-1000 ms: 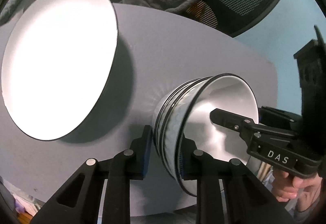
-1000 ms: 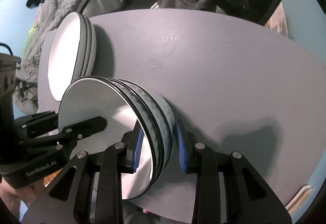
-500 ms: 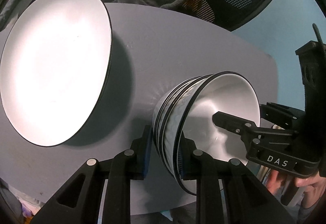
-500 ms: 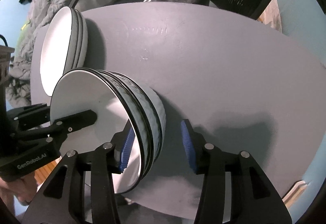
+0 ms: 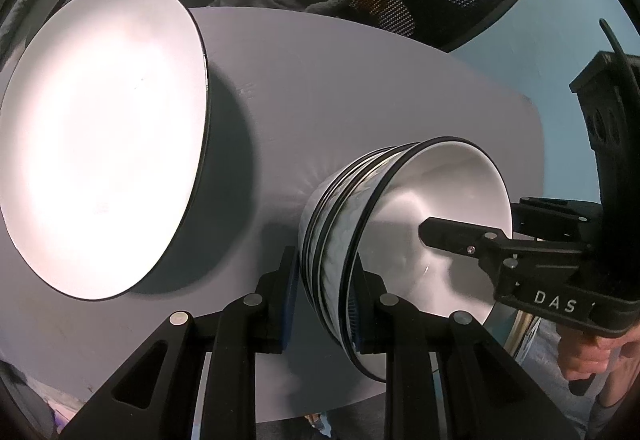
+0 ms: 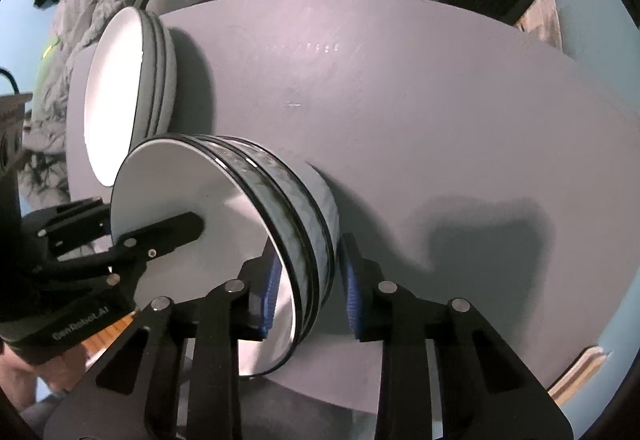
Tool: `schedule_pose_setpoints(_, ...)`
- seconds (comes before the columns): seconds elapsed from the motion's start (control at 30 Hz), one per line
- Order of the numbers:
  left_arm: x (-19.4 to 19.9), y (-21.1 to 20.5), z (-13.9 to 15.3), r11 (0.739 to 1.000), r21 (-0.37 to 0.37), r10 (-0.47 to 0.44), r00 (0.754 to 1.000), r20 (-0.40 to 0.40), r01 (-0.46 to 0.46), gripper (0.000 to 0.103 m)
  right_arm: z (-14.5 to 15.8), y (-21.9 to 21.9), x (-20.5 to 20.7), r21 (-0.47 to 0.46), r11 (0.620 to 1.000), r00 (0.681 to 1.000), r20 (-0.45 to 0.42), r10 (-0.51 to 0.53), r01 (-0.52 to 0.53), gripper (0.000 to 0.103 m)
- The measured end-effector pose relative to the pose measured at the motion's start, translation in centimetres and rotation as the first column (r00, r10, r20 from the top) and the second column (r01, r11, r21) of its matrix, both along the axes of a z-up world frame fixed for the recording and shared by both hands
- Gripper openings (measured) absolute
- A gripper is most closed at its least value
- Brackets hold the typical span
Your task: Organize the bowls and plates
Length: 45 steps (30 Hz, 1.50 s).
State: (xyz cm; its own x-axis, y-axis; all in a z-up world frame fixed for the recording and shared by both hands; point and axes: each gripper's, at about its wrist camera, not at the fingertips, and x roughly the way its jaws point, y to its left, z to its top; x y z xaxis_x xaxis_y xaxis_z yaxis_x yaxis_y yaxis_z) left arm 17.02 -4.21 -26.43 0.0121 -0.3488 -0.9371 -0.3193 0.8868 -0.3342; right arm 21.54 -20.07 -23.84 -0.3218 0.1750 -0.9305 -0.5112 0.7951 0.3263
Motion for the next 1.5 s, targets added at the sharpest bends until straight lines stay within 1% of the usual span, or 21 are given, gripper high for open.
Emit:
schedule_pose_setpoints(0.1,0.1,0.0,-0.1,1.000,-0.007,-0.005,1.000,-0.002,0.005,0.022,0.0,-0.2,0.2,0.006,1.000,1.000,-0.004,-0.016,0.016,0.025)
schedule_pose_setpoints(0.17,0.2,0.0,-0.1,1.000,-0.011,-0.008,1.000,0.001,0.008,0.022,-0.1,-0.6,0.4,0.019,0.999,0.999,-0.015,-0.031,0.031,0.021)
schedule_pose_setpoints(0.4,0.1,-0.1,-0.2,1.000,-0.016,-0.012,1.000,0.016,0.012,0.024,-0.3,-2.1,0.7,0.084,0.994,0.997,-0.042,-0.063,0.066,0.023)
schedule_pose_setpoints(0.53,-0.1,-0.1,0.0,1.000,-0.006,-0.021,1.000,0.022,0.021,0.023,0.0,-2.1,0.4,0.067,0.996,0.999,-0.014,-0.052,0.053,0.021)
schedule_pose_setpoints(0.6,-0.4,0.0,0.2,1.000,0.000,-0.010,1.000,0.014,0.010,0.022,0.1,-2.1,0.3,0.056,0.997,0.999,0.000,-0.052,0.051,0.020)
schedule_pose_setpoints(0.73,-0.5,-0.2,0.4,0.999,0.027,-0.018,1.000,0.003,0.018,0.021,0.6,-1.9,-0.1,0.037,0.997,0.998,0.020,-0.067,0.066,0.020)
schedule_pose_setpoints(0.97,-1.6,1.1,1.1,0.999,0.040,-0.001,1.000,-0.008,0.001,0.020,0.7,-0.9,-1.1,0.038,0.996,0.997,-0.005,-0.082,0.082,0.019)
schedule_pose_setpoints(1.13,-2.5,2.3,2.8,0.999,0.051,0.013,1.000,0.008,-0.013,0.020,1.9,0.1,-1.3,0.046,0.996,0.997,-0.007,-0.073,0.074,0.019)
schedule_pose_setpoints(1.33,-3.2,4.6,5.7,0.996,0.054,0.062,0.997,0.044,-0.064,0.020,4.3,2.5,-1.2,0.051,0.998,1.000,0.014,-0.024,0.023,0.019)
schedule_pose_setpoints(1.5,-3.5,6.9,8.0,0.992,0.074,0.094,0.992,0.080,-0.100,0.020,6.7,5.6,-1.0,0.066,0.997,0.998,0.053,0.032,-0.035,0.019)
